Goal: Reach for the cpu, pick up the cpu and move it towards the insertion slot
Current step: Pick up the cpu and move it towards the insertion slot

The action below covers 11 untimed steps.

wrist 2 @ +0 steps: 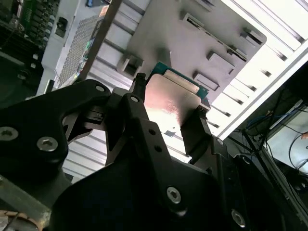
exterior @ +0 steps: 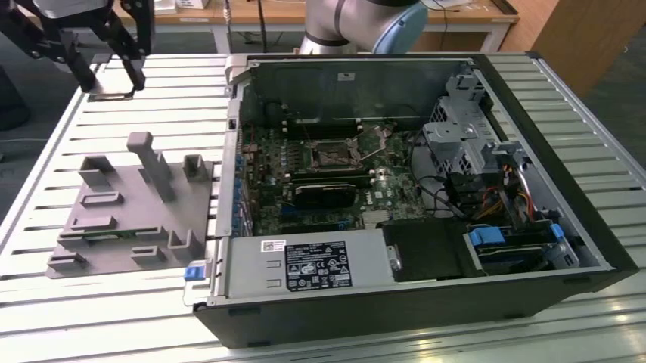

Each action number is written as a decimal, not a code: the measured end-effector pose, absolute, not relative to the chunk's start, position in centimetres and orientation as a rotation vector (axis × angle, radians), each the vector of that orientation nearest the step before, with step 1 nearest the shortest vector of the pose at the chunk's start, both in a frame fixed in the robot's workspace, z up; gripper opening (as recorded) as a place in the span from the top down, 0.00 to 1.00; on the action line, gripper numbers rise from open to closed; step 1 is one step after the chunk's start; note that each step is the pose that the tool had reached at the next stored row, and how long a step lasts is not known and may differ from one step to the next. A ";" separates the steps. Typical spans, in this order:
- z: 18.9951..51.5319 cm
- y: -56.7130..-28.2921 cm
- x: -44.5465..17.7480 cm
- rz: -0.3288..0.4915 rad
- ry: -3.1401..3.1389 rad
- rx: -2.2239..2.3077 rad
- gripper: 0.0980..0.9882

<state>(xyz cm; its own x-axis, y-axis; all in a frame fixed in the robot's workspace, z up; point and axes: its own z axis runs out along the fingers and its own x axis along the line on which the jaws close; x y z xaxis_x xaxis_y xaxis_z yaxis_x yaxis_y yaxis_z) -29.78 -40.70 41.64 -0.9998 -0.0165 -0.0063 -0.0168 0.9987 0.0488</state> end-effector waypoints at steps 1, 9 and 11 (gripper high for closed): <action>41.6 -40.7 -29.3 0.077 3.134 -0.026 0.50; 41.4 -40.7 -25.9 0.076 3.127 -0.026 0.50; 41.4 -40.7 -25.0 0.076 3.124 -0.026 0.50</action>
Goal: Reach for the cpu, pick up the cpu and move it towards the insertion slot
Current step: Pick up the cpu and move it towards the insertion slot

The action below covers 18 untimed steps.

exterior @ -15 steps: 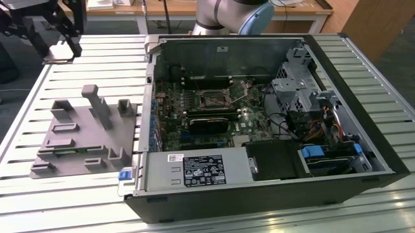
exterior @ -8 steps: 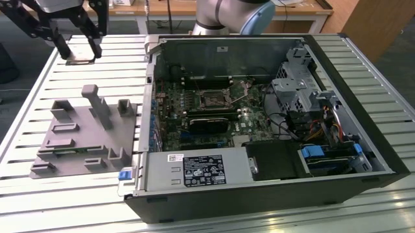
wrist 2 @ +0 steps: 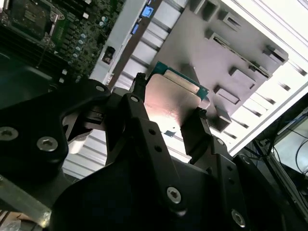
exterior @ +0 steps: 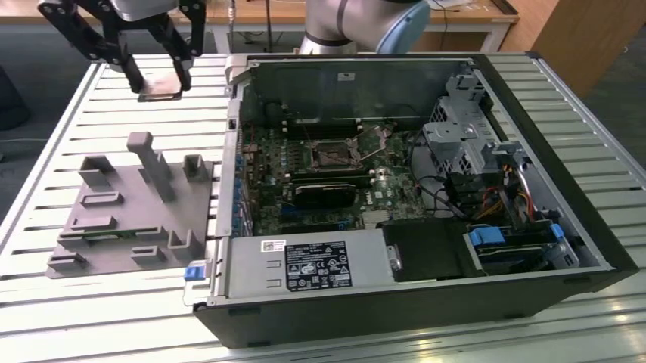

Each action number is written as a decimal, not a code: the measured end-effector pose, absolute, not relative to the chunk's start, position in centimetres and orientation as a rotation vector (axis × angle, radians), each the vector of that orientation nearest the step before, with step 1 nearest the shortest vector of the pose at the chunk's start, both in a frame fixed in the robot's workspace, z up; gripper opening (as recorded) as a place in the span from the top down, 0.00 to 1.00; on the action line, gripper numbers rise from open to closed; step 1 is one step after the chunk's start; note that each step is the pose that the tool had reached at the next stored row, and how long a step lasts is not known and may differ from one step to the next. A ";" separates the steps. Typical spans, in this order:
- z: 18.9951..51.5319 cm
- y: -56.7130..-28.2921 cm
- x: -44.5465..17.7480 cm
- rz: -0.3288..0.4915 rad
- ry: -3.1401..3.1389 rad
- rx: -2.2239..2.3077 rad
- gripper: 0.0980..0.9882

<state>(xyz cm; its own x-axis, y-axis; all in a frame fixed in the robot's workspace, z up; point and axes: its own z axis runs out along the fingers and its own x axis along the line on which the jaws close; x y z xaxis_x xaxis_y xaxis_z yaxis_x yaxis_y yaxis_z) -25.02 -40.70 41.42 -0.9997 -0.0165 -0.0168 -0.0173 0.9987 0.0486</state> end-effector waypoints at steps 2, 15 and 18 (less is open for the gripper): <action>41.4 -40.7 -24.2 0.076 3.122 -0.026 0.50; 41.2 -40.7 -19.6 0.076 3.106 -0.027 0.50; 41.2 -40.7 -18.6 0.075 3.101 -0.027 0.50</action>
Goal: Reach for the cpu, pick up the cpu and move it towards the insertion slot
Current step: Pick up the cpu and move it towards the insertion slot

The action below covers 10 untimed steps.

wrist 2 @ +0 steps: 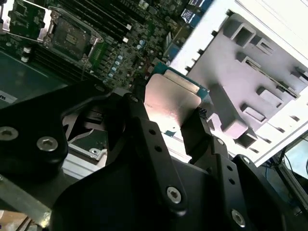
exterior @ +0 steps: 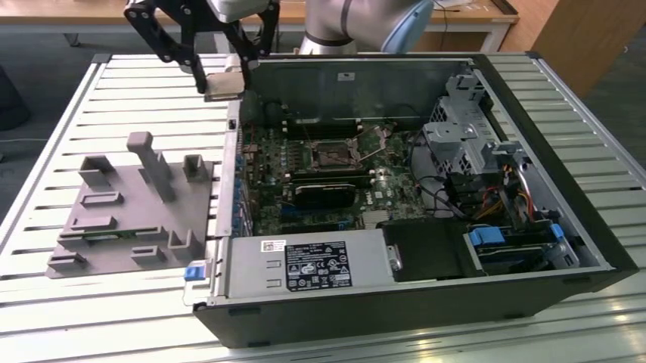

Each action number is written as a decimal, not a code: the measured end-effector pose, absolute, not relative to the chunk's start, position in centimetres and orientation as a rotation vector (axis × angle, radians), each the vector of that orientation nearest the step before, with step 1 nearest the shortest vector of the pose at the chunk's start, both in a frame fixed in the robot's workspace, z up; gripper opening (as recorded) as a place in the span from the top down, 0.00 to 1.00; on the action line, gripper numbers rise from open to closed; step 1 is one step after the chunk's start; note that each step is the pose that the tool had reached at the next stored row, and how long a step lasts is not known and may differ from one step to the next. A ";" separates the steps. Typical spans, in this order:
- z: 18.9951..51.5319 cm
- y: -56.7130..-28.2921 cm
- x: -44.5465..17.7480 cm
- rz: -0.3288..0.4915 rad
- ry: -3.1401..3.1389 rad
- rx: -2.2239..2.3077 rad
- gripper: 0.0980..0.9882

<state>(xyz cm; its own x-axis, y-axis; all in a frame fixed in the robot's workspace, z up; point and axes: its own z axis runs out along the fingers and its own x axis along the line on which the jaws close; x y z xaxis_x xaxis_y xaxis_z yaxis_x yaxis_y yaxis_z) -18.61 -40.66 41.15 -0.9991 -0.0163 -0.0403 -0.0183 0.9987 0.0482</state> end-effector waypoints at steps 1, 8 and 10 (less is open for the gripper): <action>41.1 -40.7 -18.3 0.075 3.099 -0.027 0.50; 41.1 -40.7 -16.1 0.075 3.086 -0.027 0.50; 41.1 -40.7 -15.4 0.075 3.083 -0.028 0.50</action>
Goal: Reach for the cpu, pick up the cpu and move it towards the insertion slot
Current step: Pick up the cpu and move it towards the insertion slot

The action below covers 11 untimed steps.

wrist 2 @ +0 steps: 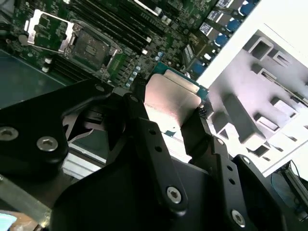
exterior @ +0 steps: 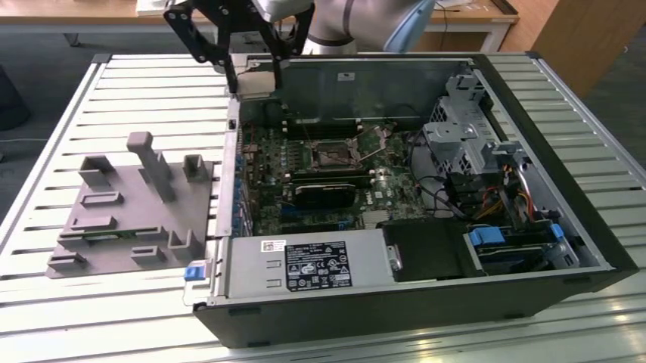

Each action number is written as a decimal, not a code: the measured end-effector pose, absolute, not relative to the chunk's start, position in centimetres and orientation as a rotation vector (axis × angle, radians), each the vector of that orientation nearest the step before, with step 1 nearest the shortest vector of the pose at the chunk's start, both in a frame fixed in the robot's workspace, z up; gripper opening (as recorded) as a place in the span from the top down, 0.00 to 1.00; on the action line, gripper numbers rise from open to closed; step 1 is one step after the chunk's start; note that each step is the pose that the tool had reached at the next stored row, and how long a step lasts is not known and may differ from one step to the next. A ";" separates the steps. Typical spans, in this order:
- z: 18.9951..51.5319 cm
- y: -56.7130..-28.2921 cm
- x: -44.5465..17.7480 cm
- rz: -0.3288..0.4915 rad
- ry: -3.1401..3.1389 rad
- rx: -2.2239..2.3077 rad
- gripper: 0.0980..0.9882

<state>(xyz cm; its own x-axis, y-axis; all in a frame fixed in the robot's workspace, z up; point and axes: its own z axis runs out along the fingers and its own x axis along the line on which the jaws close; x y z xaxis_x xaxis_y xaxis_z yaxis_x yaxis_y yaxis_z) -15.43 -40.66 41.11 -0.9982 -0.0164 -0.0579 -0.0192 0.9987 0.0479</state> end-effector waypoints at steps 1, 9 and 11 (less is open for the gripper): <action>41.1 -40.7 -15.0 0.075 3.082 -0.027 0.50; 41.0 -40.3 -12.1 0.075 3.081 -0.027 0.50; 41.0 -40.2 -11.5 0.075 3.081 -0.025 0.50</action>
<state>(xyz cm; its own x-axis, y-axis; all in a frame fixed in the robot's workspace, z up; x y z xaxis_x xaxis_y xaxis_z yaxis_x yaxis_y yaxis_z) -11.54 -40.24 41.00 -0.9981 -0.0150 -0.0598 -0.0179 0.9987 0.0479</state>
